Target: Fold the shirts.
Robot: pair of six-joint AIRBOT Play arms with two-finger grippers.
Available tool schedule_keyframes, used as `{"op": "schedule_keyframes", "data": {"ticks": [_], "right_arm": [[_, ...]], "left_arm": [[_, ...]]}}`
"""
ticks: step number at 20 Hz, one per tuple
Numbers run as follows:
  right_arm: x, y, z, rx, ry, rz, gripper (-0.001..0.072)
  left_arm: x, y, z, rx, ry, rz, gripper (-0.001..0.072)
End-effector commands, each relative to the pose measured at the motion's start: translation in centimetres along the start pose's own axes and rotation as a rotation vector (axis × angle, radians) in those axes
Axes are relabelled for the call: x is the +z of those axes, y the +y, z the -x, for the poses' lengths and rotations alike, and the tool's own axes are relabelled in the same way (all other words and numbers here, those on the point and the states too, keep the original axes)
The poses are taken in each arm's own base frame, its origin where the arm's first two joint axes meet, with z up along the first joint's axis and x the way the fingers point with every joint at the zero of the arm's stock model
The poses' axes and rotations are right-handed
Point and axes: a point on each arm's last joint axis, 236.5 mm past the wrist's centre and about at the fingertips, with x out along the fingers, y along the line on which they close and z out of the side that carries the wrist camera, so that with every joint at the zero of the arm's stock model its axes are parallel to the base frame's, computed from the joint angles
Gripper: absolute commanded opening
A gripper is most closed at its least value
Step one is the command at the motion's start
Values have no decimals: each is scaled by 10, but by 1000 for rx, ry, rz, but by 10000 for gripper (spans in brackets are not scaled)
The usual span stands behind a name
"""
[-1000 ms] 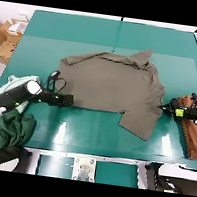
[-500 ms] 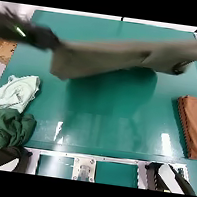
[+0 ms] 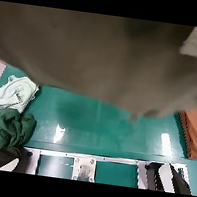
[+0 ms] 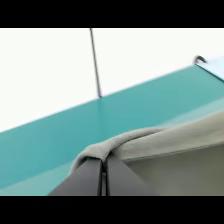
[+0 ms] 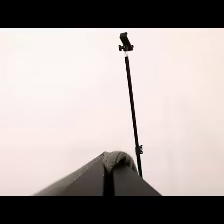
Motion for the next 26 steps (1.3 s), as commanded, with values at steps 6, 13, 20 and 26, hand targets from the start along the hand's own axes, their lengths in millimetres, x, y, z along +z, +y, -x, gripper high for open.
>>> {"op": "schedule_keyframes", "data": {"ticks": [6, 13, 20, 26], "right_arm": [[-176, -114, -37, -72, 309, -273, 20], [-465, -250, -74, -351, 652, -520, 20], [-589, -301, -120, -306, 838, -681, 20], [-585, -288, -79, -233, 1076, -543, 19]], "left_arm": [[-146, 23, -162, 31, 356, 21, 20], [-369, -7, -372, -145, 646, 108, 20], [-443, -3, -430, -120, 662, 142, 20], [-486, -18, -380, -250, 934, 17, 20]]}}
